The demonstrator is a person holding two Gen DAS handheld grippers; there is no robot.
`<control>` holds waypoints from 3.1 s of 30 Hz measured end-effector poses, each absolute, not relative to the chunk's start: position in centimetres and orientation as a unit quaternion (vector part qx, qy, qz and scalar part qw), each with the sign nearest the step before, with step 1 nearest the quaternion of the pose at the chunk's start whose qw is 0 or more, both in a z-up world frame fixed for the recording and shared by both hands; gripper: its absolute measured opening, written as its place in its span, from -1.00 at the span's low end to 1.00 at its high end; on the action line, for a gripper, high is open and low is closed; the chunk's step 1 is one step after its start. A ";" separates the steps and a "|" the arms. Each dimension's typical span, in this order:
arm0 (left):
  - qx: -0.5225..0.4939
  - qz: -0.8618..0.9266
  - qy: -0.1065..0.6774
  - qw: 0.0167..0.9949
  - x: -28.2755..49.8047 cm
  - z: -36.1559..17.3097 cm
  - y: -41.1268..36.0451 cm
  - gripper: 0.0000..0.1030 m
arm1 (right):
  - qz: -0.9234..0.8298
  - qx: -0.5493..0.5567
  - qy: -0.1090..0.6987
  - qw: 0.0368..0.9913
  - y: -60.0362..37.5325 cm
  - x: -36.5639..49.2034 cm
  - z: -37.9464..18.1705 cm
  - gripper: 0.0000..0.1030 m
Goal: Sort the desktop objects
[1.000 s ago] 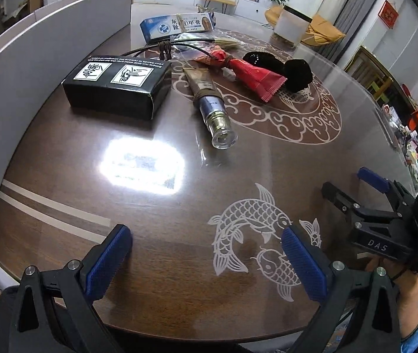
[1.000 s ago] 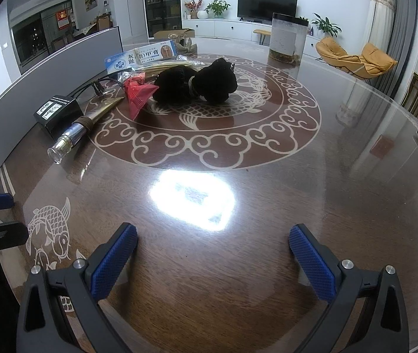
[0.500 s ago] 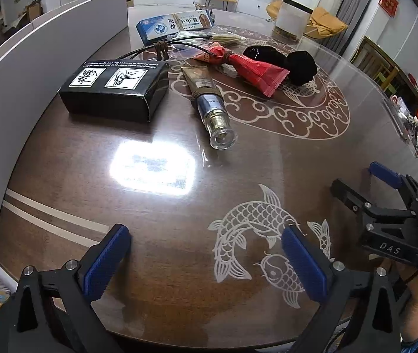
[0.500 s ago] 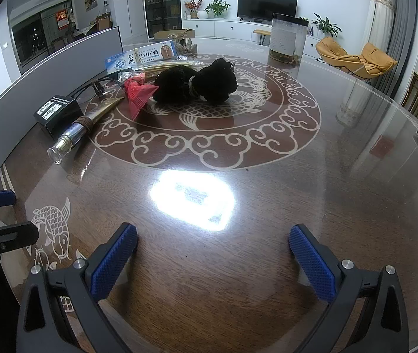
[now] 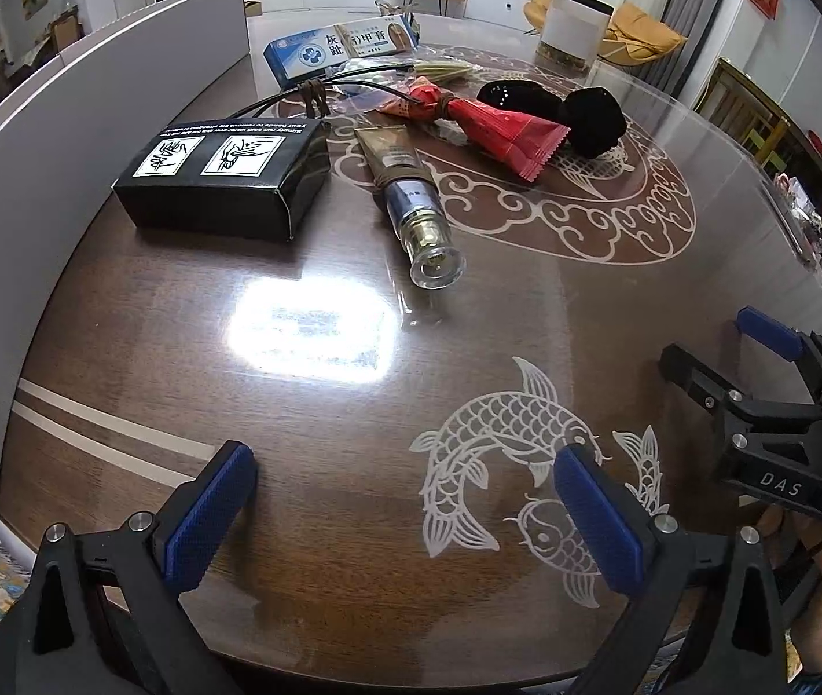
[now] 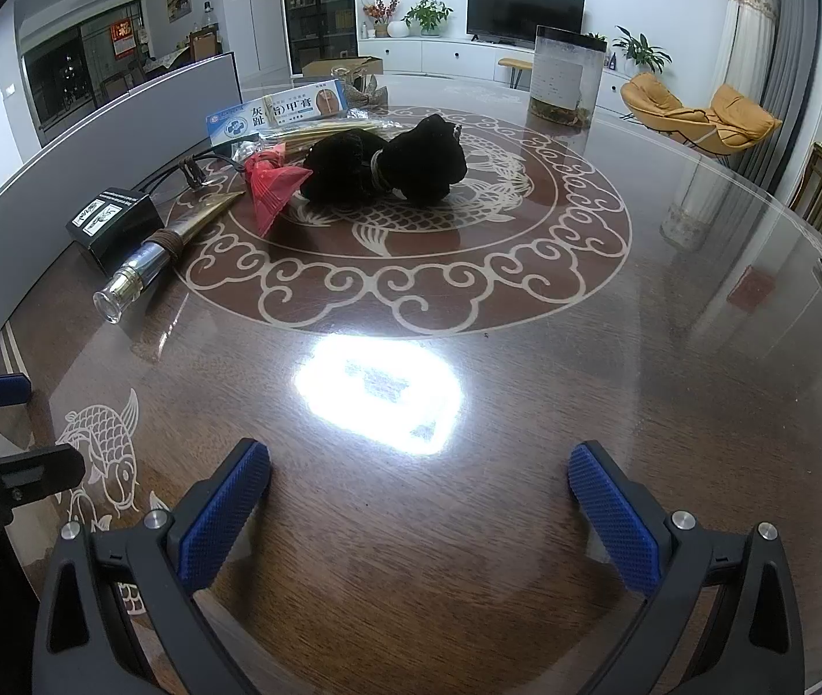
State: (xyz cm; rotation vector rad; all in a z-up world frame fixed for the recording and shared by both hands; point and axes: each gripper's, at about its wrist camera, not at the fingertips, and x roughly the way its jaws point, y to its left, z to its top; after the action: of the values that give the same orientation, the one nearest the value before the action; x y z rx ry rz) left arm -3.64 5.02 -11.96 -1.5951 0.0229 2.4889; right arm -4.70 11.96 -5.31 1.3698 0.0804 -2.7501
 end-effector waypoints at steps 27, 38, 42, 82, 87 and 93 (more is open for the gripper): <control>-0.531 0.841 -0.022 0.101 -3.7 -11.7 4.3 1.00 | -0.894 0.445 0.026 0.034 12.0 -4.8 -5.3 1.00; -0.526 0.842 -0.053 0.110 -3.8 -11.5 3.5 1.00 | -0.894 0.445 0.026 0.034 12.0 -4.7 -5.3 1.00; -0.526 0.842 -0.053 0.110 -3.7 -11.5 3.5 1.00 | -0.894 0.445 0.026 0.034 12.0 -4.7 -5.3 1.00; -0.502 0.861 -0.041 -0.066 -7.6 -12.7 1.0 1.00 | -0.896 0.443 0.017 0.037 11.9 -4.9 -5.4 1.00; -0.500 0.859 -0.055 -0.094 -10.4 -12.7 1.3 1.00 | -0.897 0.440 0.009 0.042 12.1 -4.8 -5.3 1.00; -0.539 0.824 -0.095 -0.147 -14.4 -12.6 3.1 1.00 | -0.897 0.439 0.006 0.043 12.2 -4.8 -5.3 1.00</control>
State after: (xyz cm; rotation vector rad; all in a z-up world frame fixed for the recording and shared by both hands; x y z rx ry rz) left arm -14.39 3.10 -12.62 -1.8713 -0.3302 2.8638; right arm -4.85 12.18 -5.32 1.3431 0.0197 -2.7446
